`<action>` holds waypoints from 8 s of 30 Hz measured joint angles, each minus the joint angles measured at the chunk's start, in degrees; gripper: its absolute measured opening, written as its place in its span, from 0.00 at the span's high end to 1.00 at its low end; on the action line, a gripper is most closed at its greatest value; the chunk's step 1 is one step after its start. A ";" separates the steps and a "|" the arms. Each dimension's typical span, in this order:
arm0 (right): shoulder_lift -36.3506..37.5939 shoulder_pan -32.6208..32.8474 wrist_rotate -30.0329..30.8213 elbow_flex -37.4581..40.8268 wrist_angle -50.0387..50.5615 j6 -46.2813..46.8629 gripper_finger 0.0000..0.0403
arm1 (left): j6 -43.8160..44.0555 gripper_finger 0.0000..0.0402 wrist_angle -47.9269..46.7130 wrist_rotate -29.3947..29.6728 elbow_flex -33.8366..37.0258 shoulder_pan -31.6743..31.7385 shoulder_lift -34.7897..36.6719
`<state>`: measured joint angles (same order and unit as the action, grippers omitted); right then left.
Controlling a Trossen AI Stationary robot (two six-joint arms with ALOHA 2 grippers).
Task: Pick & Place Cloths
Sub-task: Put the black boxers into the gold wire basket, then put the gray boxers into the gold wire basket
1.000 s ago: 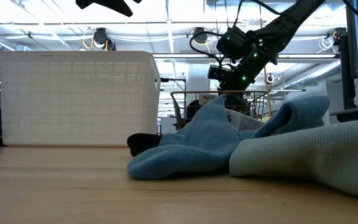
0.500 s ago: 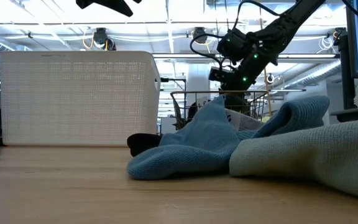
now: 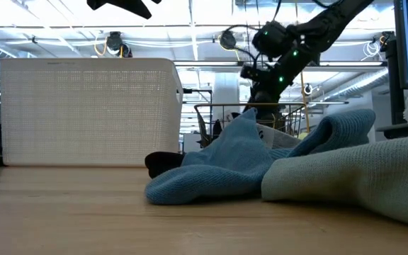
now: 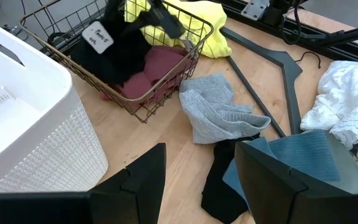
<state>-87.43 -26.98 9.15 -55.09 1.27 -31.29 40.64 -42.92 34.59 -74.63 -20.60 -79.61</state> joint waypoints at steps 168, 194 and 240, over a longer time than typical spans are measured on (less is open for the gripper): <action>32.47 35.50 -9.93 -10.45 -6.93 3.56 1.00 | -11.89 0.51 31.13 -4.98 0.00 -0.02 0.02; 28.09 35.50 -22.98 -10.49 -22.54 11.04 1.00 | -23.56 0.51 54.77 -13.00 -0.04 5.13 -7.51; 27.34 35.66 -9.11 -10.47 14.59 12.91 0.66 | -38.51 1.00 63.41 -13.32 0.00 9.01 -0.97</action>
<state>-60.10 8.68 0.05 -65.56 15.86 -18.38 2.13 20.49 21.27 -74.63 -11.60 -80.58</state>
